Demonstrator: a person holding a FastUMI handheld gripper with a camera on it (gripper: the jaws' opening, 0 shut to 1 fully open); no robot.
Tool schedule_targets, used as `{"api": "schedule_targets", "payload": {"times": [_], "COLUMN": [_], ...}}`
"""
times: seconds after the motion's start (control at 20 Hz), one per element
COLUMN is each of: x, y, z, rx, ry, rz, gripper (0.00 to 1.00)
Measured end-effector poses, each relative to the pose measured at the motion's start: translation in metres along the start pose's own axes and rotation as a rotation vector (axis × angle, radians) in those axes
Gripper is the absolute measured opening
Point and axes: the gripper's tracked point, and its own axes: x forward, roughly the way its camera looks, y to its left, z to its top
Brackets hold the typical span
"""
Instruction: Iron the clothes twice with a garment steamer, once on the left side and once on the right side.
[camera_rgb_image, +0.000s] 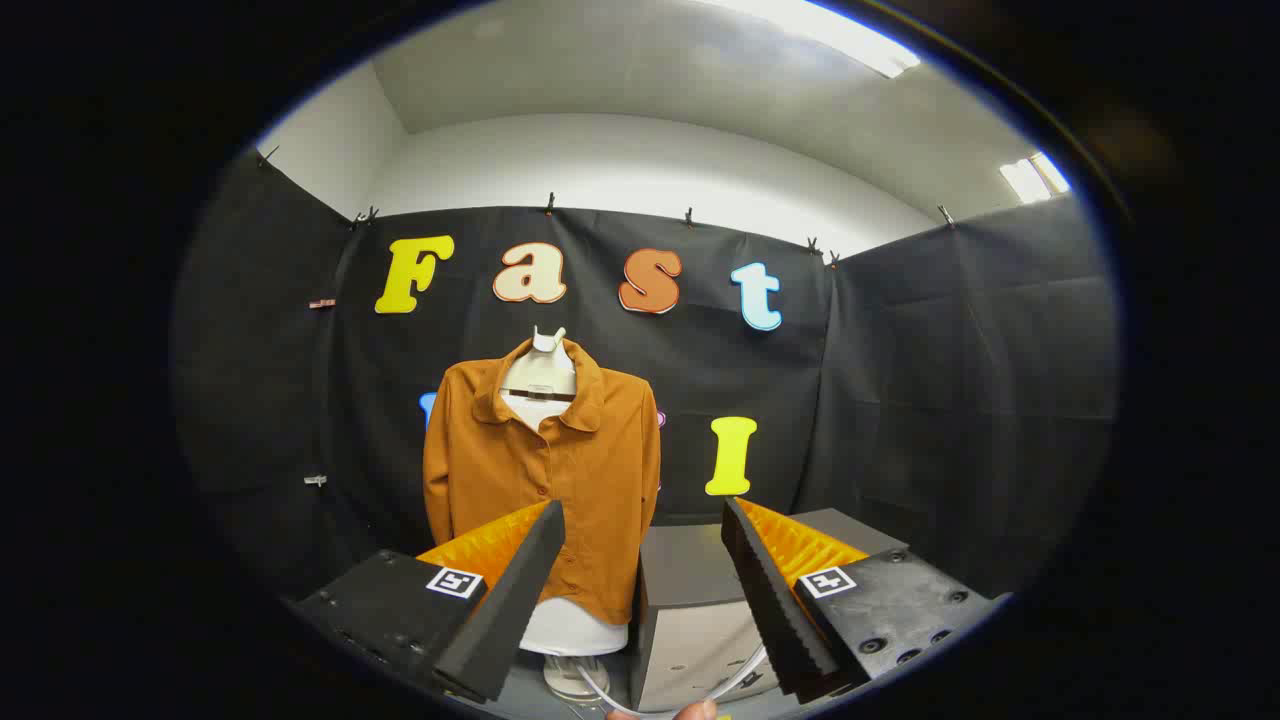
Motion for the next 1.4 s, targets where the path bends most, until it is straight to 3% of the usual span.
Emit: {"api": "schedule_targets", "payload": {"times": [0.95,1.4], "x": [-0.003,0.030], "y": [-0.025,-0.050], "z": [-0.004,0.005], "rx": [0.031,0.013], "ry": [0.003,-0.002], "rz": [-0.017,-0.050], "gripper": [0.99,0.99]}}
